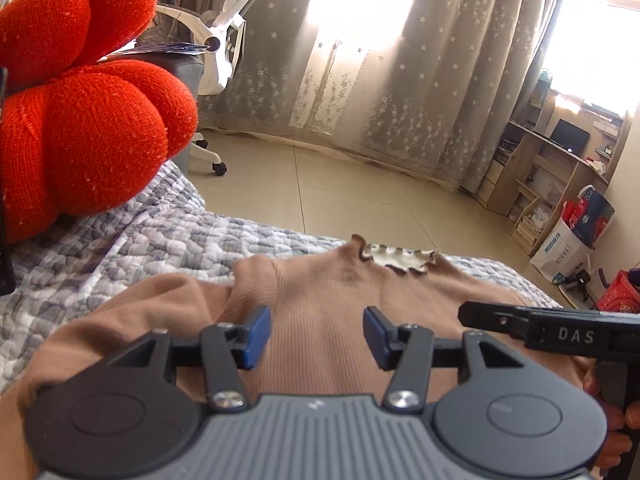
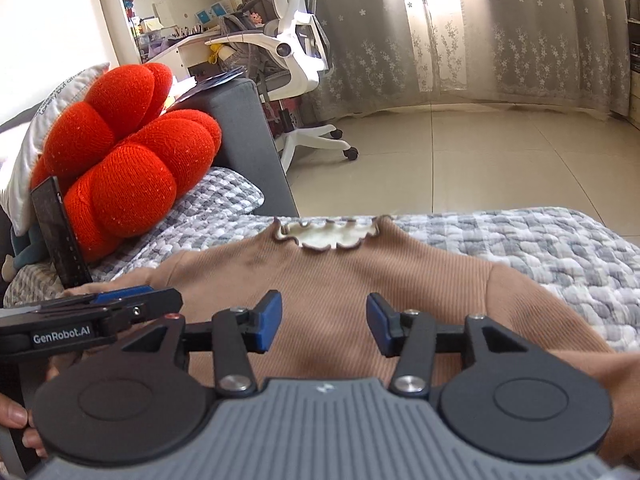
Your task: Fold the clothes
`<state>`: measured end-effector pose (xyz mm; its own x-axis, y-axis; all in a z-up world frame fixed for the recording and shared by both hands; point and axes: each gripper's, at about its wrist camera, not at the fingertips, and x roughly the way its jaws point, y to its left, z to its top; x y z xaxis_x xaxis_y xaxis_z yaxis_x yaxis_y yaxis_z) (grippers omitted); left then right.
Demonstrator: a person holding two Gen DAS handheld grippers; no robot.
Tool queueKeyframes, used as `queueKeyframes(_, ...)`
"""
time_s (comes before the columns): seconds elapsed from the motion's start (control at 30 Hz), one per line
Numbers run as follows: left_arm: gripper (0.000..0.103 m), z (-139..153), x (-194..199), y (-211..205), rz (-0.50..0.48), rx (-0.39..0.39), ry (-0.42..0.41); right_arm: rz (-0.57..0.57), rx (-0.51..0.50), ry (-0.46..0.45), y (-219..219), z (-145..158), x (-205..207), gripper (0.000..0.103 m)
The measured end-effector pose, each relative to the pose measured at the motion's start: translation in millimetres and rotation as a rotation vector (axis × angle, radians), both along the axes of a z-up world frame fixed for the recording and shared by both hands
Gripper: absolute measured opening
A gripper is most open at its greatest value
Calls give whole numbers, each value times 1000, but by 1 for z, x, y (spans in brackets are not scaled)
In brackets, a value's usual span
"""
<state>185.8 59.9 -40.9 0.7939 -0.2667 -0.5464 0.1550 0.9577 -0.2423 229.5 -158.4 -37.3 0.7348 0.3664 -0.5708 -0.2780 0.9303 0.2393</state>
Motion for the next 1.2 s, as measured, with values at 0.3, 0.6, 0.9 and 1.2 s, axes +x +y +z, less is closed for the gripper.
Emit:
queueKeyframes(0.3,52,-3,-33,22,75,-32,22,-79,-58,7,-28,-6,-35,51)
queueKeyframes(0.6,62,9,-65,1,89,-134,108,-104,63,5,-49,20,-74,55)
queueKeyframes(0.9,82,-4,-67,-21,117,-219,68,-91,107,-34,-61,34,-88,63)
queueKeyframes(1.2,101,-10,-66,-28,151,-246,47,-100,96,-62,-71,44,-91,78)
